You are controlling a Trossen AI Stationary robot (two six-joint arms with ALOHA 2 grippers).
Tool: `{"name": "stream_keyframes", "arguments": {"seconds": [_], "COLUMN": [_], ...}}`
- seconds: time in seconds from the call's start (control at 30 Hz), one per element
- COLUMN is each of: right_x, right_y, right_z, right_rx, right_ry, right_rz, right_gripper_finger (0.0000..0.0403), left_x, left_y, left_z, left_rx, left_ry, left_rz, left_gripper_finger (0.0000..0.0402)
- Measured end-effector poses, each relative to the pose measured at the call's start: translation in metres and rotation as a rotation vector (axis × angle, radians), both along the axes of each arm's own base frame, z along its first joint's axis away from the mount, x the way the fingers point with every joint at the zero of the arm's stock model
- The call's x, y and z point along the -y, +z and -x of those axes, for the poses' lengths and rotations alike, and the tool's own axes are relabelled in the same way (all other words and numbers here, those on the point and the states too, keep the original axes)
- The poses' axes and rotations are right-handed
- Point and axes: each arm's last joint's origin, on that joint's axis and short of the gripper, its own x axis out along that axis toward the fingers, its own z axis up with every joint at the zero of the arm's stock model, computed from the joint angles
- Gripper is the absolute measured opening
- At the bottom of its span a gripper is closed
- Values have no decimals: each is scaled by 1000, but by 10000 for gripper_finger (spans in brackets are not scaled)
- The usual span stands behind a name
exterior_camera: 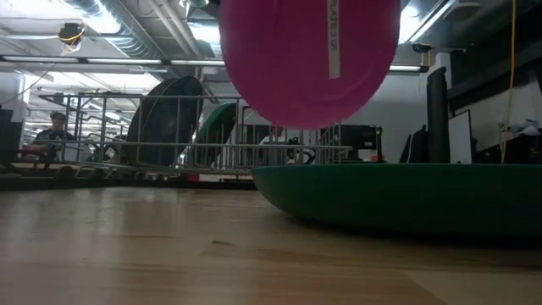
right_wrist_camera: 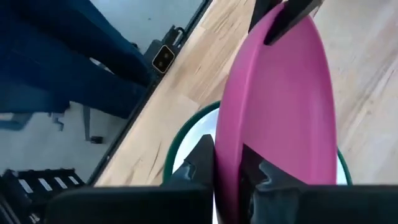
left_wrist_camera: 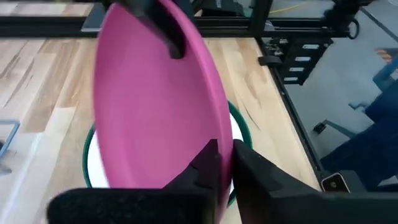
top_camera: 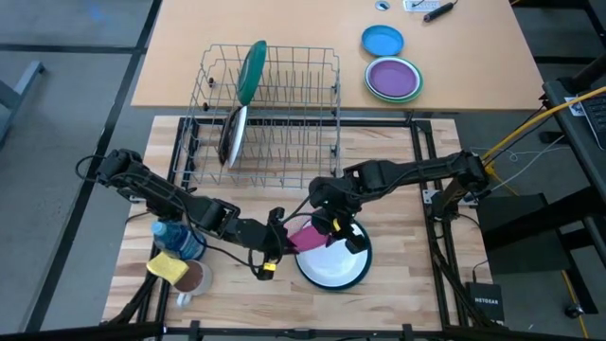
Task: Sort dishes
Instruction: Put the pink plate on the dish rack
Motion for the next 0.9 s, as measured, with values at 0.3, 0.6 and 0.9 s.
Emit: {"name": "stream_keyframes", "arguments": {"seconds": [0.3,0.6,0.9], "right_x": [2,2,23], "right_y": [-1,5,55], "right_z": [0,3,6], "right_rx": [-110,-164,-46], "right_ry": [-166,-233,-311], "right_rz": [-52,-92,-129], "right_gripper_finger": [20,20,20], "left_x": [-8,-23,-46], "left_y": [9,54,93], "left_z": [2,36,86], "left_rx": [58,164,239], "left_ry": [206,180,231], "left_rz": [51,47,66], "left_gripper_finger": [108,138,139]}}
